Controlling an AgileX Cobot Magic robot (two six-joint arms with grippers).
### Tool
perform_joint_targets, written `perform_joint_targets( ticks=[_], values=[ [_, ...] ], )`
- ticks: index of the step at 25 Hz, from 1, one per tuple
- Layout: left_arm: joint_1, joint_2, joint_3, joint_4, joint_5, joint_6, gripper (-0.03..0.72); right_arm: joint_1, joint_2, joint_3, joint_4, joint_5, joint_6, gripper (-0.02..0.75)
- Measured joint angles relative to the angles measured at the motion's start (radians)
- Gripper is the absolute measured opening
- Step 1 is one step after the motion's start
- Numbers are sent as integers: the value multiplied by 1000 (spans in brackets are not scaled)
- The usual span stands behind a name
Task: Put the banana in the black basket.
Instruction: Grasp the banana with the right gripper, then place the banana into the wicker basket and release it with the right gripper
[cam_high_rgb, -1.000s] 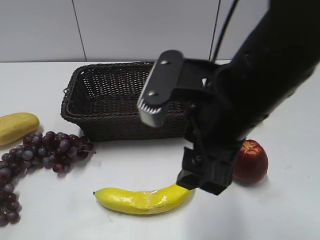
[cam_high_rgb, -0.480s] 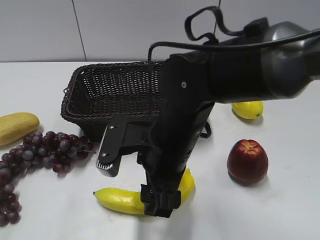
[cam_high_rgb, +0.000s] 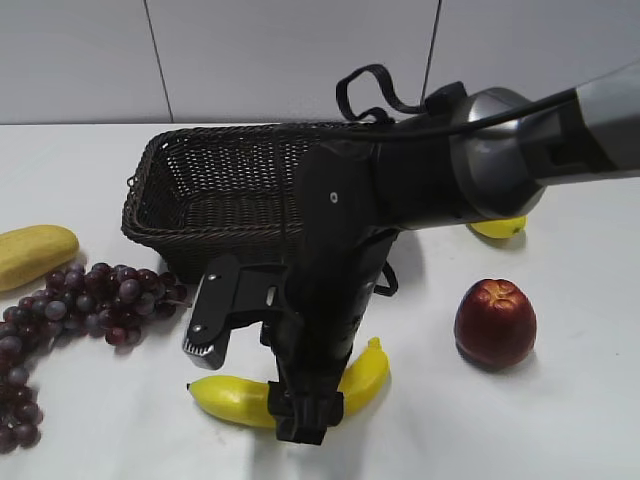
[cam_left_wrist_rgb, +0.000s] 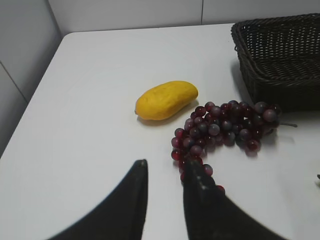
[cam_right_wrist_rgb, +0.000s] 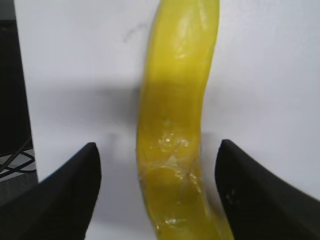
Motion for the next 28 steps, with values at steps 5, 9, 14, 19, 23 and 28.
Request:
perform_joint_targets(
  ticks=[5,9,14,19,23,28],
  values=[
    [0,0,0,0,0,0,237,0,50,-1,-28,-3,-2,483],
    [0,0,0,0,0,0,237,0,55,-13,-36,8,3,353],
    [0,0,0,0,0,0,237,0,31,-114,-57,168,21,313],
    [0,0,0,0,0,0,237,1,-22,-319,-167,346,57,313],
    [0,0,0,0,0,0,237,1,-37,-513,-342,322,80,313],
    [0,0,0,0,0,0,237,-26,-34,-587,-461,95,84,313]
  ],
)
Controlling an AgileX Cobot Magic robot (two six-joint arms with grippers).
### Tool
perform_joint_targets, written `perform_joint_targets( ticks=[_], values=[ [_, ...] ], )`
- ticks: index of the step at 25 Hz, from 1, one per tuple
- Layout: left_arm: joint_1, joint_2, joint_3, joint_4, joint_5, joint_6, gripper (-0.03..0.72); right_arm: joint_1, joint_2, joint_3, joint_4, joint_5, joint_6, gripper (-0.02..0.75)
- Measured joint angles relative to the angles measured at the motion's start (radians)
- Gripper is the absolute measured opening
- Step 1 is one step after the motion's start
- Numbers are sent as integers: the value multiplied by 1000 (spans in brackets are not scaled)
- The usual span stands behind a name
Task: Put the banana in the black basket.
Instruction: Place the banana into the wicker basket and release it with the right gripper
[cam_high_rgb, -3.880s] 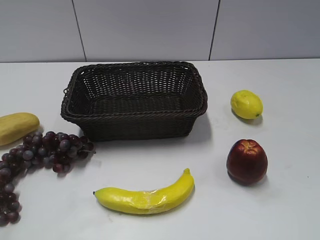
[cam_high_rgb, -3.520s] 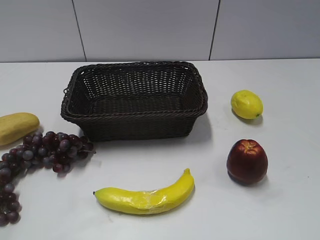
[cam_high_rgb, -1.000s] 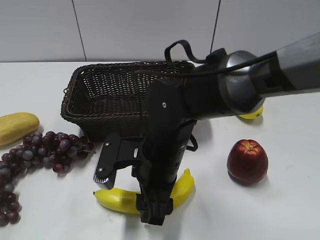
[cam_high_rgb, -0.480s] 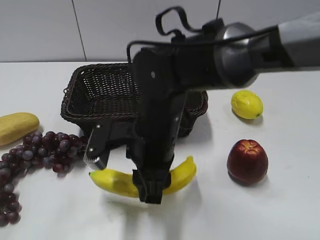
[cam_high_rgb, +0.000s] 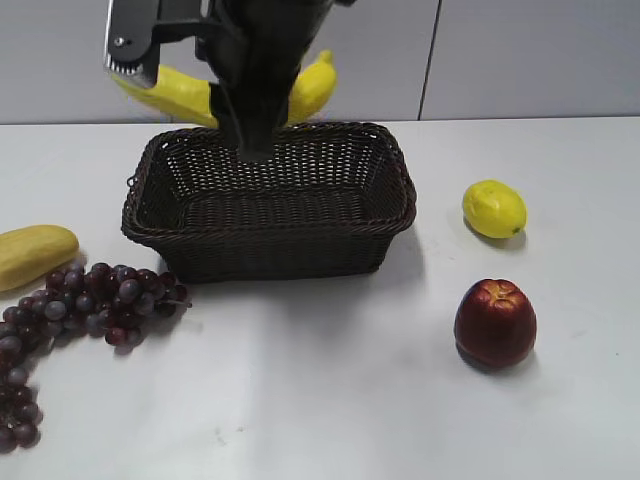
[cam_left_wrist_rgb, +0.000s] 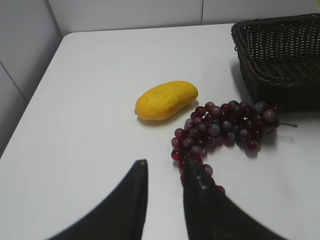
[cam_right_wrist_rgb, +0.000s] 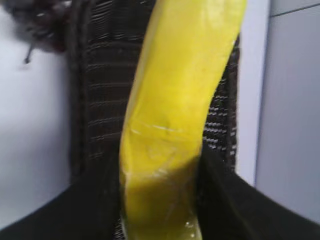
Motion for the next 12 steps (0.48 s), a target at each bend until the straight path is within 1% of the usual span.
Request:
perform_joint_targets(
  ticks=[5,10,11,12],
  values=[
    [0,0,0,0,0,0,237,-37,89,-3,-127,-110,3,313],
    [0,0,0,0,0,0,237,-61,185,-3,-152,-161,64,317],
    [0,0,0,0,0,0,237,-63,194,-3,-153,-163,72,345],
    [0,0,0,0,0,0,237,-63,200,-3,-153,-168,79,410]
  ],
)
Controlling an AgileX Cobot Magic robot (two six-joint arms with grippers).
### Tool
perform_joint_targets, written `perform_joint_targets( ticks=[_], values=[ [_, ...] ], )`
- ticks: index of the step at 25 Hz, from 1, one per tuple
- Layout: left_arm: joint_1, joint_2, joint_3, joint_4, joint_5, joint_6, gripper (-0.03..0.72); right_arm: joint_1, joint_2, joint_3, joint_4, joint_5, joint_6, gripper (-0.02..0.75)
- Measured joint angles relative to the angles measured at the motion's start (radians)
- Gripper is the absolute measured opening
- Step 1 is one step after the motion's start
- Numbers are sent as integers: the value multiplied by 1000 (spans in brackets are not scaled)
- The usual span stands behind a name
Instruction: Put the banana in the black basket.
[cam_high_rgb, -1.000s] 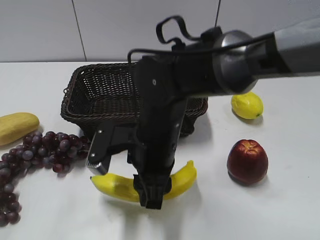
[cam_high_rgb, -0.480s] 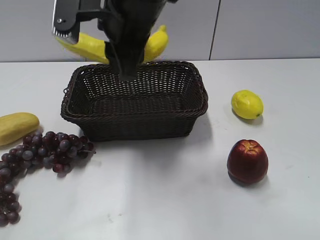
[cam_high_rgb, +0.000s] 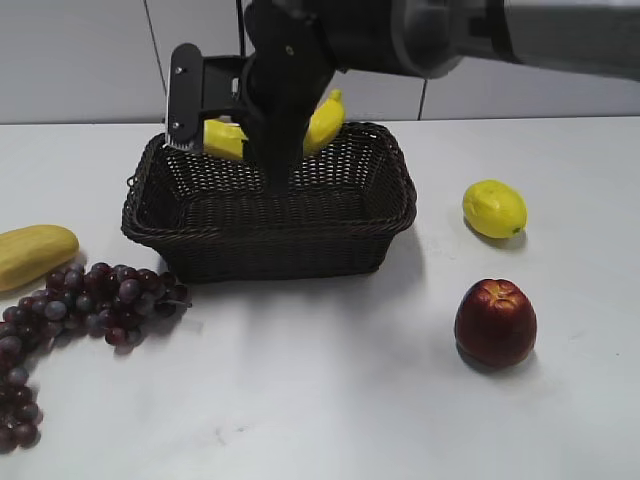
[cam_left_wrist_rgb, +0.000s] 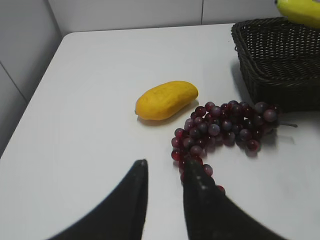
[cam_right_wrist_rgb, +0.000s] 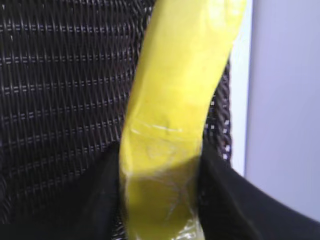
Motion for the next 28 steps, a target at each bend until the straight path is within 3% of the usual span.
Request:
perform_joint_targets(
  ticks=[2,4,7,12,19,23,28],
  values=[
    [0,0,0,0,0,0,237,0,4,0,0,-16,9,562],
    [0,0,0,0,0,0,237,0,4,0,-5,-37,25,619],
    [0,0,0,0,0,0,237,0,-4,0,-7,-41,112,609],
    [0,0,0,0,0,0,237,-37,-67,-38,14,95,473,569],
    [0,0,0,0,0,0,237,-307,-115,-67,289,361,598,561],
    [0,0,0,0,0,0,237,-457,-115,-67,306,512,648,561],
    [0,0,0,0,0,0,237,-602,-148,-58,308,546,658,561]
  ],
)
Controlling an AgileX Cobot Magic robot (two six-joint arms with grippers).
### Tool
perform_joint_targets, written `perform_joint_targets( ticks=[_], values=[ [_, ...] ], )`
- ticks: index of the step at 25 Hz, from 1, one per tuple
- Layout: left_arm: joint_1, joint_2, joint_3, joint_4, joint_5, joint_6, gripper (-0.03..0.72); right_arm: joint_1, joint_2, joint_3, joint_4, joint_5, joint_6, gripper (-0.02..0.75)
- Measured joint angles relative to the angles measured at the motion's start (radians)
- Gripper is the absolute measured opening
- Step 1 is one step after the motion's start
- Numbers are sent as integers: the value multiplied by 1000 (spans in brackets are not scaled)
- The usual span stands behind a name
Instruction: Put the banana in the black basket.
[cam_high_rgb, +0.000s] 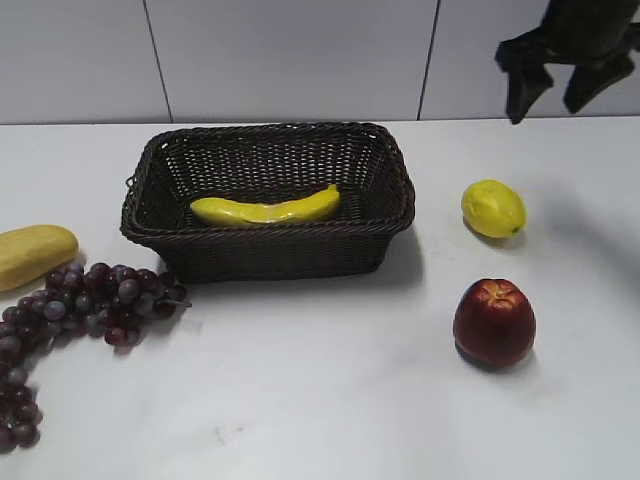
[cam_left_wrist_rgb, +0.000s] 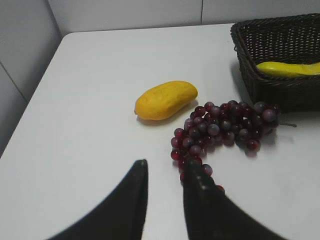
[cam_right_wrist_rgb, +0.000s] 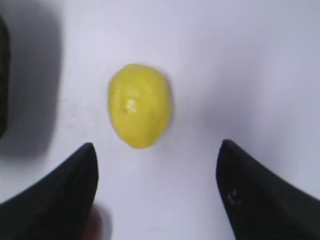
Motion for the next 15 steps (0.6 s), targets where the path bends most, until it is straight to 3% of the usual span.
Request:
perform_joint_targets(
  ticks=[7,15],
  values=[
    [0,0,0,0,0,0,237,-112,-208,175,-1,2,-26,560],
    [0,0,0,0,0,0,237,-116,-641,712,20,-85,-43,558]
  ],
)
